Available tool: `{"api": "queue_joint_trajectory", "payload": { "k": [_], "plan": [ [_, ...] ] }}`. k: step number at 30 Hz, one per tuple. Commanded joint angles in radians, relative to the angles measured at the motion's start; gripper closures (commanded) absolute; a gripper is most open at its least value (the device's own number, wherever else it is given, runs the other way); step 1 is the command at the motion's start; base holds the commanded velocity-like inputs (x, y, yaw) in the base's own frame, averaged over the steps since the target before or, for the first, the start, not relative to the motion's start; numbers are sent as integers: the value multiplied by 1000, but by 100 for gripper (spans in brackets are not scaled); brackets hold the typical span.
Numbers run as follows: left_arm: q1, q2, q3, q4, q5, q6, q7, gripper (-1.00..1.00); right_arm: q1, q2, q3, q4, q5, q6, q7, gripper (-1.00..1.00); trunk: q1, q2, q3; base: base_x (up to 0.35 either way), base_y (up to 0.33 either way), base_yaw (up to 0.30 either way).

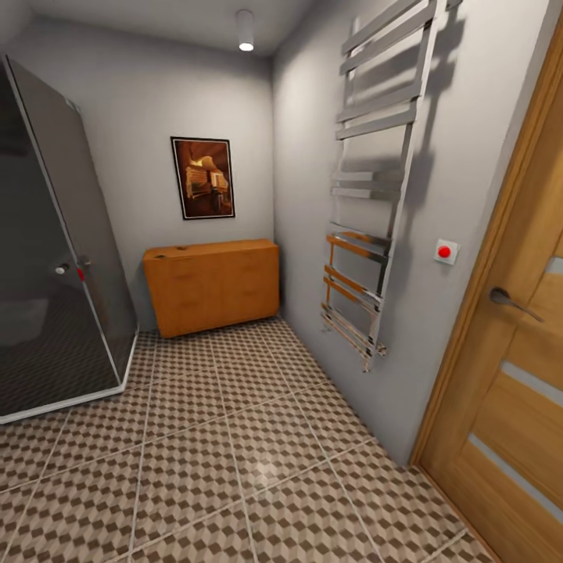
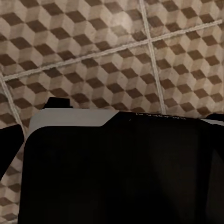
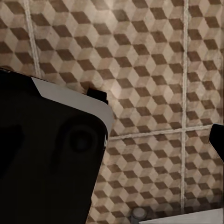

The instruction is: Take the four mousetraps from the cabinet in the bathroom and place them on the bathroom floor. Make sure all four end up on the same floor surface, and ensure that at least two of them are either under or directly next to the same bathroom sink.

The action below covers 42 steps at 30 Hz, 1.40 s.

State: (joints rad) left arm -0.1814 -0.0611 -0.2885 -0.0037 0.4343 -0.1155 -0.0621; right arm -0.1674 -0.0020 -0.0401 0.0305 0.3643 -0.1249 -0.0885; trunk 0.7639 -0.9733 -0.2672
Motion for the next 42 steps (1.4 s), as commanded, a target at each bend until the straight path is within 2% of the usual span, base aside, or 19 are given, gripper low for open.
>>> {"api": "queue_joint_trajectory", "payload": {
  "k": [1, 28, 35, 42],
  "plan": [
    [-1, 0, -8, 2, 11, -4, -4, -100, -1, 0, -4, 3, 8, -6, -5, -100, 0, -1, -1, 193, 0, 156],
    [-1, -1, -9, 2, 10, -4, -4, -100, -1, -3, -4, 3, 10, -6, -5, -100, 0, -1, -1, 25, 0, 255],
    [-1, -1, -8, 2, 10, -4, -4, -100, -1, -4, -4, 3, 9, -6, -5, -100, 0, -1, -1, 43, 0, 61],
    [-1, 0, -8, 2, 11, -3, -4, -100, -1, -5, -6, 3, 8, -6, -4, -100, 0, -1, -1, 235, 0, 8]
  ]
}}
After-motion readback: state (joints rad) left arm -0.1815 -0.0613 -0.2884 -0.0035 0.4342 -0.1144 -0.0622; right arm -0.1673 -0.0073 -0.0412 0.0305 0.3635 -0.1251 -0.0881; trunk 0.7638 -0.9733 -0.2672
